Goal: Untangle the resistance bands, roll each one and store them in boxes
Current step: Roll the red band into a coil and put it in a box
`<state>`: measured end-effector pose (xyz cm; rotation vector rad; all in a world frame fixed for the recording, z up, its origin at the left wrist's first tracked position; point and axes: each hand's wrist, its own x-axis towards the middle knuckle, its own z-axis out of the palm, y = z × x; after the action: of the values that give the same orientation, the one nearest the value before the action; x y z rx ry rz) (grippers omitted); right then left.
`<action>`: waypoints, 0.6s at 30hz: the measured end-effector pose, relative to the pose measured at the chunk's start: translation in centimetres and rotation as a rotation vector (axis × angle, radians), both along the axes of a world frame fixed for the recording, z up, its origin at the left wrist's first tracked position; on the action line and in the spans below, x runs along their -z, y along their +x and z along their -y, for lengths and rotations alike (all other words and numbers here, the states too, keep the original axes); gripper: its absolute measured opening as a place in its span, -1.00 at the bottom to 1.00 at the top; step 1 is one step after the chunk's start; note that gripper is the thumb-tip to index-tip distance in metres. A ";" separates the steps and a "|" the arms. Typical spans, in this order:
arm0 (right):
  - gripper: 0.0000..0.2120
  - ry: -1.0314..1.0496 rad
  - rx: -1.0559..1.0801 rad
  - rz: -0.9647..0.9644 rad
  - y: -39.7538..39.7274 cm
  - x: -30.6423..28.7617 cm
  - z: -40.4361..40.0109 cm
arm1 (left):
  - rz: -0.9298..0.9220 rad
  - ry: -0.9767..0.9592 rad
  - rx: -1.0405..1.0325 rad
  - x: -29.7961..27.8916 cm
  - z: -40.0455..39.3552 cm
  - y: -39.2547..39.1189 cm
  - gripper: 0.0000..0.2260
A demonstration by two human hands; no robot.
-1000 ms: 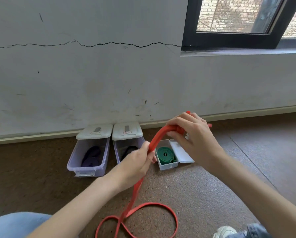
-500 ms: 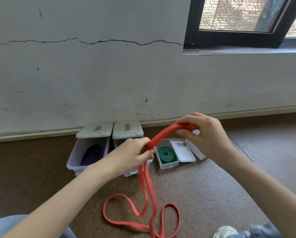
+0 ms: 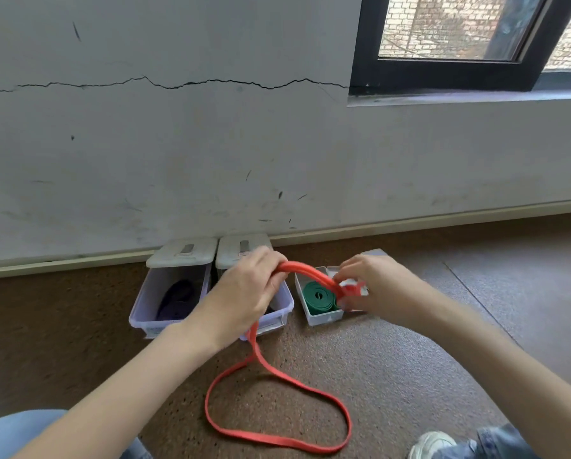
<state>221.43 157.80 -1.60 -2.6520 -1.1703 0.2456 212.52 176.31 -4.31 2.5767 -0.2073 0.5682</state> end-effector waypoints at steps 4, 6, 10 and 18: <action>-0.49 0.061 0.024 -0.024 -0.1 0.1 0.2 | -0.021 0.141 0.084 0.7 1.4 0.0 -0.78; -0.69 0.203 -0.038 -0.195 -0.5 -0.1 -0.1 | -0.061 0.055 0.117 0.7 1.9 -0.1 -0.78; -0.84 0.341 -0.063 -0.204 -1.1 -0.6 -0.8 | -0.155 -0.175 0.096 1.1 1.2 0.1 -0.75; -0.85 0.954 0.023 -0.343 -1.5 -1.8 -0.7 | -0.317 -0.196 0.014 2.1 0.6 0.2 -0.89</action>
<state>219.94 158.47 0.21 -1.7030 -0.8379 0.0890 212.75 175.70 -6.38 2.4288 -0.0580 0.1590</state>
